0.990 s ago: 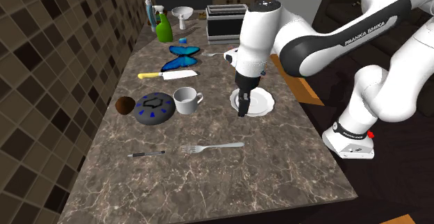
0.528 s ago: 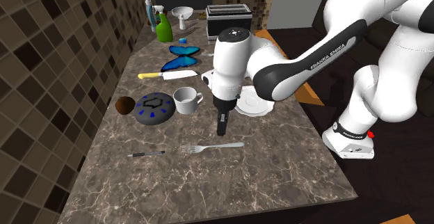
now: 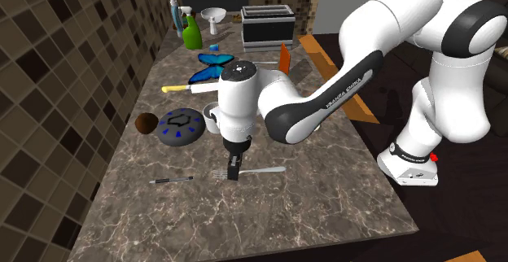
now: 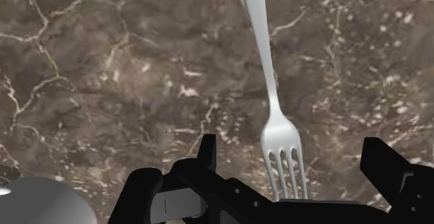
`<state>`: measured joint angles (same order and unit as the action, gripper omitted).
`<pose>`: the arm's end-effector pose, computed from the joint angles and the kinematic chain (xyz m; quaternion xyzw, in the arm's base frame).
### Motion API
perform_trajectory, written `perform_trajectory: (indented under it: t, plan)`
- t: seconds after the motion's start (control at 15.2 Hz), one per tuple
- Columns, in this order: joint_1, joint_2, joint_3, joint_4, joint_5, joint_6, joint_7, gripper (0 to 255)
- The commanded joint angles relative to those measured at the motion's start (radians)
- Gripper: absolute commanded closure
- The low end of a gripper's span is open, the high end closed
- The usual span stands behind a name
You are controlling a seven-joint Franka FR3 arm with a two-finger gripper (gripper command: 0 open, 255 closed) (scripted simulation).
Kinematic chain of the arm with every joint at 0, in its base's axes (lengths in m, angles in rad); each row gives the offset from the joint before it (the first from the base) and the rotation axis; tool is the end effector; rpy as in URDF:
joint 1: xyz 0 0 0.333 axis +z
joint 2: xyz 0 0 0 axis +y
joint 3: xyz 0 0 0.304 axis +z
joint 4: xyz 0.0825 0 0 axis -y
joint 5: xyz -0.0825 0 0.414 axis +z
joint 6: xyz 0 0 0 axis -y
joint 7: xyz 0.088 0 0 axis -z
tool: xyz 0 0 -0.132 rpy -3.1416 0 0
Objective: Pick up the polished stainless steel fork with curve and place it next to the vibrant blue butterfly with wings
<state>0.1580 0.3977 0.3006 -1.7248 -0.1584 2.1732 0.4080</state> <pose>0.6239 0.2826 0.3179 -0.9978 -0.0548 -0.0364 0.0061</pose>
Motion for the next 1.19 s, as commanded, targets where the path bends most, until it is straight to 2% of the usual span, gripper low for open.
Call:
perform_trajectory:
  t: [0.0, 0.4, 0.86, 0.92, 1.12]
  plan:
    - [0.005, 0.026, -0.003, 0.007, -0.008, 0.018, 0.006, 0]
    - [0.011, 0.067, -0.012, -0.009, -0.024, 0.074, 0.016, 0]
    - [0.011, 0.067, -0.012, -0.009, -0.024, 0.074, 0.016, 0]
    - [0.011, 0.067, -0.012, -0.009, -0.024, 0.074, 0.016, 255]
    - [0.012, 0.067, -0.011, -0.009, -0.024, 0.074, 0.017, 255]
